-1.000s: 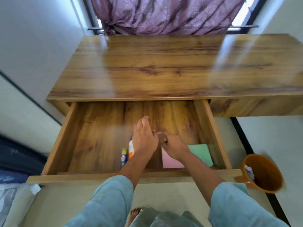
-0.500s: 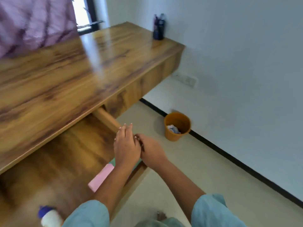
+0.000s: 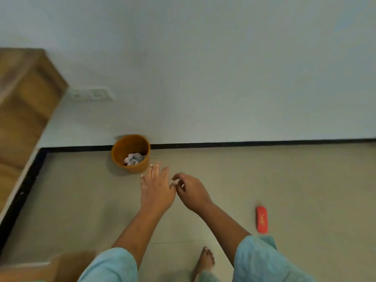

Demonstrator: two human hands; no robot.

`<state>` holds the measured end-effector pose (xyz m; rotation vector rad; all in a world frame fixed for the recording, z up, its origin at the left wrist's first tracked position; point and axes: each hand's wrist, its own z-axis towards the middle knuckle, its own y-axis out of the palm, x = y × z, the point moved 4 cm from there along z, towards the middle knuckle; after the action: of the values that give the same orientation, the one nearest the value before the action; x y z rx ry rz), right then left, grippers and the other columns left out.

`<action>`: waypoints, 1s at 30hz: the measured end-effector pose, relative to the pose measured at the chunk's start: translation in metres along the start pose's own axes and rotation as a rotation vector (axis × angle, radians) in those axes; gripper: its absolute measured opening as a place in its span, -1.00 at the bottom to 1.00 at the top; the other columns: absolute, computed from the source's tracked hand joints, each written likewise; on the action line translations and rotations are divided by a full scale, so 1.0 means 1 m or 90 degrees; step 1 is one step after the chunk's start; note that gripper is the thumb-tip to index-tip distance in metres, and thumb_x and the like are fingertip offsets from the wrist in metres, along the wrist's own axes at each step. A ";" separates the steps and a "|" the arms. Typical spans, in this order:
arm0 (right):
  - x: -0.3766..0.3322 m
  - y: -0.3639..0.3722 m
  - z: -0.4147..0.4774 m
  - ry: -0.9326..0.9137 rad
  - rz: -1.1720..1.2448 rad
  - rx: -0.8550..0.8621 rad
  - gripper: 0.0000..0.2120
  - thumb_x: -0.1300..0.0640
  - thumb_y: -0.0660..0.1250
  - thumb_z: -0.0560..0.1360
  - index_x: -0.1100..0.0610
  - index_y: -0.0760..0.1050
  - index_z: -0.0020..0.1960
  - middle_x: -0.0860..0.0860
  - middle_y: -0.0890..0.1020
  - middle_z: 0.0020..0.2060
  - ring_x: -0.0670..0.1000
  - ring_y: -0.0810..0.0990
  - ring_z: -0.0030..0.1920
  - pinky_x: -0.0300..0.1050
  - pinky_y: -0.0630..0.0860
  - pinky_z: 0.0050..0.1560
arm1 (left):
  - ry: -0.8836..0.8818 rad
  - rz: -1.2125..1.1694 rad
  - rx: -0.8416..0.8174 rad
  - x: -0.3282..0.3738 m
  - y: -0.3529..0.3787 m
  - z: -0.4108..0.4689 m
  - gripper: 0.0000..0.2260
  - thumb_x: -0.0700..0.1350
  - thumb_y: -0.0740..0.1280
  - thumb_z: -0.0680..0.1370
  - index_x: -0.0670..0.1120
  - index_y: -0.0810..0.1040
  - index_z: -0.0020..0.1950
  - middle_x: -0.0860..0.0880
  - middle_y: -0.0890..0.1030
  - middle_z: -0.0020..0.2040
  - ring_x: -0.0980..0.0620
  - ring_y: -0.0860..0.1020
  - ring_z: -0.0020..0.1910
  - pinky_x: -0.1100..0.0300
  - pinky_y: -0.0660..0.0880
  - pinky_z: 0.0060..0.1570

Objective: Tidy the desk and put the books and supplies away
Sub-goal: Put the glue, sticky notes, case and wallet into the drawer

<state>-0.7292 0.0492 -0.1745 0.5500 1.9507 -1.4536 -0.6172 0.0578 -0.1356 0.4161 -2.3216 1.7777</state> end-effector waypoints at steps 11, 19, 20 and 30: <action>0.226 -0.085 -0.013 0.362 0.035 -0.052 -0.68 0.21 0.13 0.54 0.06 0.47 0.24 0.06 0.60 0.09 0.08 0.54 0.11 -0.10 0.44 0.06 | 0.240 0.198 -0.222 0.163 0.119 0.106 -0.47 0.04 0.16 0.61 0.03 0.06 0.54 -0.05 -0.05 0.57 -0.09 -0.11 0.55 -0.08 -0.06 0.49; 0.331 -0.127 -0.069 0.617 0.132 0.113 -0.69 0.20 0.13 0.55 0.05 0.47 0.25 0.07 0.57 0.09 0.08 0.55 0.09 -0.10 0.45 0.07 | 0.557 0.372 -0.328 0.271 0.213 0.163 -0.50 -0.04 0.13 0.60 0.00 0.08 0.53 -0.06 -0.04 0.57 -0.10 -0.07 0.54 -0.08 0.02 0.48; 0.338 -0.127 -0.077 0.644 0.151 0.133 -0.69 0.21 0.13 0.55 0.05 0.47 0.25 0.07 0.57 0.09 0.08 0.55 0.09 -0.09 0.45 0.08 | 0.593 0.394 -0.349 0.281 0.222 0.165 -0.50 -0.06 0.13 0.60 -0.01 0.09 0.53 -0.06 -0.04 0.57 -0.09 -0.07 0.54 -0.08 0.02 0.48; 0.386 -0.058 -0.137 0.831 0.381 0.289 -0.69 0.22 0.13 0.53 0.05 0.50 0.21 0.06 0.61 0.02 0.03 0.56 -0.06 -0.11 0.48 -0.01 | 0.786 0.562 -0.444 0.331 0.323 0.168 -0.51 -0.05 0.18 0.58 0.00 0.17 0.50 -0.05 0.04 0.55 -0.08 -0.01 0.53 -0.07 0.12 0.44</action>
<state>-1.0742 0.1462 -0.3802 2.5096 1.8780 -1.1619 -1.0333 -0.0611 -0.3697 -1.5135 -1.8949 0.7256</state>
